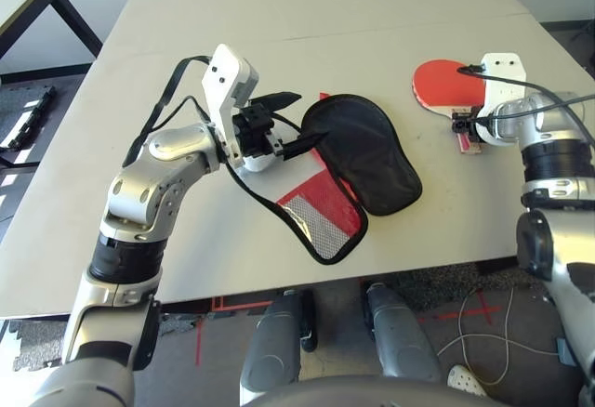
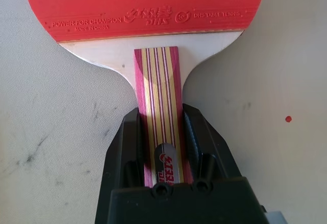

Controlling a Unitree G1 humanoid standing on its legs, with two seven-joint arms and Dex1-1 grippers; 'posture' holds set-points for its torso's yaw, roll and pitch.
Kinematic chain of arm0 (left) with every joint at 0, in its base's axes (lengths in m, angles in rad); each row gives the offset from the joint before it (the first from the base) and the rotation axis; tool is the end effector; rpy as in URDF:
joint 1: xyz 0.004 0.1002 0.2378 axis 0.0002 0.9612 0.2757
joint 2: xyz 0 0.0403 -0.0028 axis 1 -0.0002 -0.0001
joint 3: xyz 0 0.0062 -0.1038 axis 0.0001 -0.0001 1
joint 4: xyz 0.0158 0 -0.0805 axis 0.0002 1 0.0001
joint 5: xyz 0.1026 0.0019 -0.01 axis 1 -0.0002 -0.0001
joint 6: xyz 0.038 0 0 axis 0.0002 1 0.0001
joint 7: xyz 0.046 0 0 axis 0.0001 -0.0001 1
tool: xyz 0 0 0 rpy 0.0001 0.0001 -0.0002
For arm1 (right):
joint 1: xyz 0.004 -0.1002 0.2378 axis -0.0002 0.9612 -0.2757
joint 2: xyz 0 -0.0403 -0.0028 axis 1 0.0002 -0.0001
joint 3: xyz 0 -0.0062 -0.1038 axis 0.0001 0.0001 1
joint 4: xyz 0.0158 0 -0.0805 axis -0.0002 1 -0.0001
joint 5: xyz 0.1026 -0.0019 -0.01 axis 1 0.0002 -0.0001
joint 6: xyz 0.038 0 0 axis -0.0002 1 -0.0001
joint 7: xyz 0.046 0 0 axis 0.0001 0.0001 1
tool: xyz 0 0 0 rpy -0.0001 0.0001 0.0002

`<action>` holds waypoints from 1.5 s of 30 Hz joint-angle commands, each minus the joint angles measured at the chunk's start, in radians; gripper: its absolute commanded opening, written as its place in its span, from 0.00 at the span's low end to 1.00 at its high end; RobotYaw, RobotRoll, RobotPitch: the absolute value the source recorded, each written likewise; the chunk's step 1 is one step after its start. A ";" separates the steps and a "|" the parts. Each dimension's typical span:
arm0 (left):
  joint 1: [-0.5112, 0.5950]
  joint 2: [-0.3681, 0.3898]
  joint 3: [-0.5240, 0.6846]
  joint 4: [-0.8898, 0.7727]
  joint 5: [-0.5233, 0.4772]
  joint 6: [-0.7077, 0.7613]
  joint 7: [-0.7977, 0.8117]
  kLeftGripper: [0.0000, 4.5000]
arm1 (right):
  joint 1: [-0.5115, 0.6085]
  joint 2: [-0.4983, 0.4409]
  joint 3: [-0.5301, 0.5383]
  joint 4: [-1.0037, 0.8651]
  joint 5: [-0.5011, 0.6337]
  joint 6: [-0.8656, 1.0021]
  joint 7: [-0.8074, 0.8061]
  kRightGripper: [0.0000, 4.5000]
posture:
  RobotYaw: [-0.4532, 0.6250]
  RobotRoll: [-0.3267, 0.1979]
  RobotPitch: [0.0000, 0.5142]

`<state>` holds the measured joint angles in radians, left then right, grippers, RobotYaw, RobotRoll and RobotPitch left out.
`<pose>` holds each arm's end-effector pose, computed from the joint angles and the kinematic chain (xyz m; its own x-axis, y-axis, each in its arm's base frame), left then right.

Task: Store the ping-pong paddle in its case and zip it.

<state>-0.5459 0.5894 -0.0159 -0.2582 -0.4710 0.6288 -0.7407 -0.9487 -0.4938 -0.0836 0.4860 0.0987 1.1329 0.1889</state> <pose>0.2650 0.1947 0.2111 0.5909 -0.8037 -0.0708 0.7941 0.5639 0.2266 0.3320 -0.2329 0.2015 0.8029 -0.1001 -0.5876 0.0264 0.9908 -0.1327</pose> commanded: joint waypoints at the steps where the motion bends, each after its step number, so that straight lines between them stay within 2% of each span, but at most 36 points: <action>1: 0.004 0.006 -0.004 -0.009 0.007 0.002 -0.006 1.00 | 0.049 -0.014 0.030 -0.150 -0.015 -0.035 0.015 0.25 | 0.35 0.62 0.39; 8: 0.005 0.008 -0.001 -0.011 0.009 0.002 -0.006 1.00 | 0.094 -0.007 0.059 -0.355 0.011 0.021 0.070 0.25 | 0.35 0.62 0.40; 12: 0.003 0.015 0.002 -0.011 0.010 0.004 -0.007 1.00 | 0.099 0.036 0.074 -0.496 0.039 0.106 0.077 0.25 | 0.36 0.62 0.40; 23: 0.006 0.024 0.001 -0.011 0.011 0.001 -0.009 1.00 | 0.160 0.295 0.135 -0.831 0.067 0.412 0.000 0.25 | 0.37 0.62 0.39; 30: 0.005 0.030 -0.001 -0.016 0.011 0.003 -0.015 1.00 | 0.208 0.331 0.184 -0.888 0.091 0.481 -0.004 0.25 | 0.37 0.62 0.40; 45: -0.003 0.028 -0.008 -0.010 0.017 0.001 -0.015 1.00 | 0.316 0.314 0.217 -0.896 0.191 0.481 -0.068 0.25 | 0.37 0.62 0.40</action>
<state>-0.5477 0.6118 -0.0157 -0.2582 -0.4642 0.6284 -0.7503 -0.6452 -0.1787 0.1331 -0.3833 0.2690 1.5797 0.1351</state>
